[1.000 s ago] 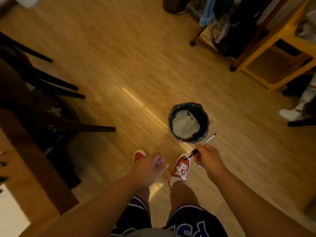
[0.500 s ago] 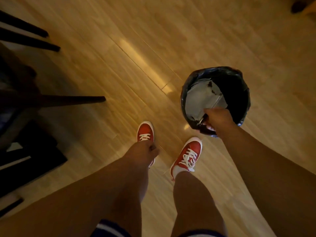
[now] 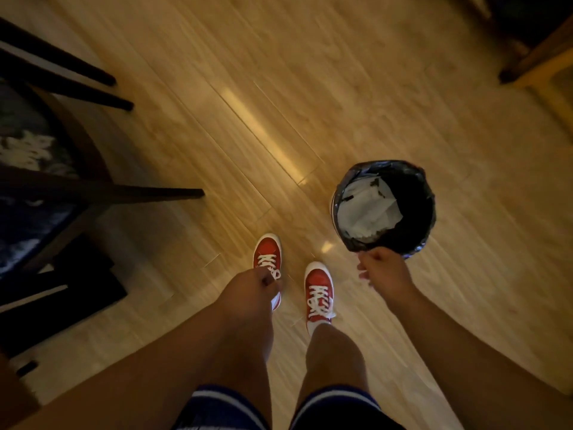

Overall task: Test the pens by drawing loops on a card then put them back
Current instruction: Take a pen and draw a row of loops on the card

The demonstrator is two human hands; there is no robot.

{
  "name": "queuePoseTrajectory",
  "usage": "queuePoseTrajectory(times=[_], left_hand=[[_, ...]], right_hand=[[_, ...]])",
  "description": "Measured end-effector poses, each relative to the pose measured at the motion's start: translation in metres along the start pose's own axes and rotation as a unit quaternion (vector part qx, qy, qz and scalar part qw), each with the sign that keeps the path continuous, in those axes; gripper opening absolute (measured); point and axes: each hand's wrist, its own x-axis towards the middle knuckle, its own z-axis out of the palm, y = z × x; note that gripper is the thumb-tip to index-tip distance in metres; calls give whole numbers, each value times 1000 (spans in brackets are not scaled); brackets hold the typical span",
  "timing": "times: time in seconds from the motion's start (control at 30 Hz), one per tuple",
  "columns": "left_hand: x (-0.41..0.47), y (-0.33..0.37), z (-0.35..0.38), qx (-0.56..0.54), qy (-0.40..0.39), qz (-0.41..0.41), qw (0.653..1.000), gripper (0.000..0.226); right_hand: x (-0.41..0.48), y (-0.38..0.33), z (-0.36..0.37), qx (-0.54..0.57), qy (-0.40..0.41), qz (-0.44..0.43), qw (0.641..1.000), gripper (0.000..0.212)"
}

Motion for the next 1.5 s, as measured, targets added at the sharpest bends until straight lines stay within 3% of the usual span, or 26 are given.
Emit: queuePoseTrajectory(times=[0.13, 0.33, 0.47, 0.6, 0.83, 1.0, 1.13, 1.27, 1.33, 1.4, 1.5], left_hand=[[-52, -4, -18, 9, -7, 52, 999, 16], [-165, -13, -46, -71, 76, 106, 989, 15], [-246, -52, -46, -119, 134, 88, 980, 10], [-306, -111, -49, -176, 187, 57, 965, 19], [-379, -236, -56, -324, 304, -34, 895, 16], [-400, -336, -80, -359, 379, -53, 851, 11], [-398, -426, -118, -336, 418, -47, 843, 6], [-387, -526, -165, -225, 479, -52, 847, 10], [-384, -544, -180, -159, 489, -60, 855, 24], [-379, -604, -201, -148, 460, -85, 871, 46], [-377, -634, -221, -126, 436, -113, 884, 68]], right_hand=[[-92, -17, -14, -80, -66, -39, 994, 18], [-211, -76, -29, -147, -148, -182, 961, 16], [-282, -85, -14, -217, -204, -237, 925, 17], [-331, -91, 22, -322, -252, -304, 861, 24], [-408, -113, 123, -425, -314, -384, 757, 21], [-481, -126, 221, -444, -335, -415, 720, 12], [-534, -131, 311, -452, -336, -441, 699, 11], [-581, -130, 412, -449, -313, -468, 694, 11], [-596, -132, 431, -446, -303, -484, 689, 16], [-618, -129, 500, -450, -283, -485, 695, 29], [-639, -136, 545, -445, -264, -491, 701, 38]])
